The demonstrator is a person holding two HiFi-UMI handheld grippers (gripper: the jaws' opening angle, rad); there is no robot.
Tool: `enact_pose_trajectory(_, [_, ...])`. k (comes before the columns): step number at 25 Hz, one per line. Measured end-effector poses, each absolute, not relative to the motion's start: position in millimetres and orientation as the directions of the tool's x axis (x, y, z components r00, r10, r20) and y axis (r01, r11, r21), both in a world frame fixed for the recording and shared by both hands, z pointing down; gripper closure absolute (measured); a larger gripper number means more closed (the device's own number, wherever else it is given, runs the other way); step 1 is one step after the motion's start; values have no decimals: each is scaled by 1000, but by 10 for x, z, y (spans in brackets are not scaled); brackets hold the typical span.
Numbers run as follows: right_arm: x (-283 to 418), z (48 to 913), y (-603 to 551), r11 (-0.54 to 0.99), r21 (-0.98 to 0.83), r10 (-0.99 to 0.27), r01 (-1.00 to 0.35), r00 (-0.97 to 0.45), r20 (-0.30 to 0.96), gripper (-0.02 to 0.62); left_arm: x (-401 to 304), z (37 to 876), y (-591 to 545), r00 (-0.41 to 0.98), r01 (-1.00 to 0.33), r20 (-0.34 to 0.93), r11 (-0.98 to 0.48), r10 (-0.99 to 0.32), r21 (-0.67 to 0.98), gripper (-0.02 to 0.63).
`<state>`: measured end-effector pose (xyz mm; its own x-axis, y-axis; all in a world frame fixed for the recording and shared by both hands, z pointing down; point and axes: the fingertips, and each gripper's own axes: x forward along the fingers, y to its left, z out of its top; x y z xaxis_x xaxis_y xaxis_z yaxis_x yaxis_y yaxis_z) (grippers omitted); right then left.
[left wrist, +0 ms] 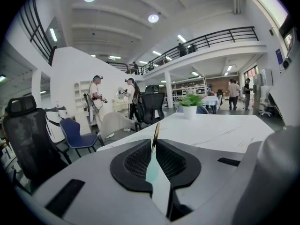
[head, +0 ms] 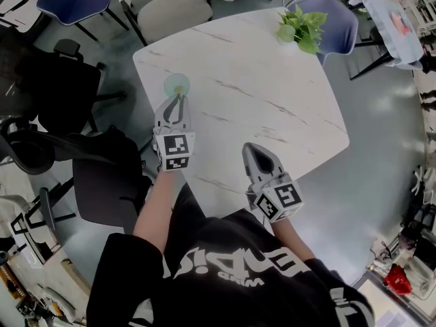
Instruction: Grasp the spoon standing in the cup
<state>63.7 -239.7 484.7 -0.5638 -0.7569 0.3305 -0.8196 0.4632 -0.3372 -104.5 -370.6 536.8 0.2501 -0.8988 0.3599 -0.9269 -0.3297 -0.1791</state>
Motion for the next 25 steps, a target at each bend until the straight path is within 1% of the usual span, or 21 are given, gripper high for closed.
enact_pose_trajectory(8, [669, 4832, -2359, 466, -332, -758, -820, -564, 327, 581, -1068, 5373, -3662, 228, -931, 366, -312, -902, -191, 574])
enact_pose_trajectory(17, [651, 4743, -2307, 470, -324, -766, -821, -562, 312, 581, -1091, 5230, -3667, 225, -932, 346, -304, -911, -197, 583])
enact_pose_trajectory(25, [580, 4710, -2207, 489, -320, -757, -811, -577, 306, 582, -1085, 4958, -3732, 240, -923, 294, -311, -925, -227, 586])
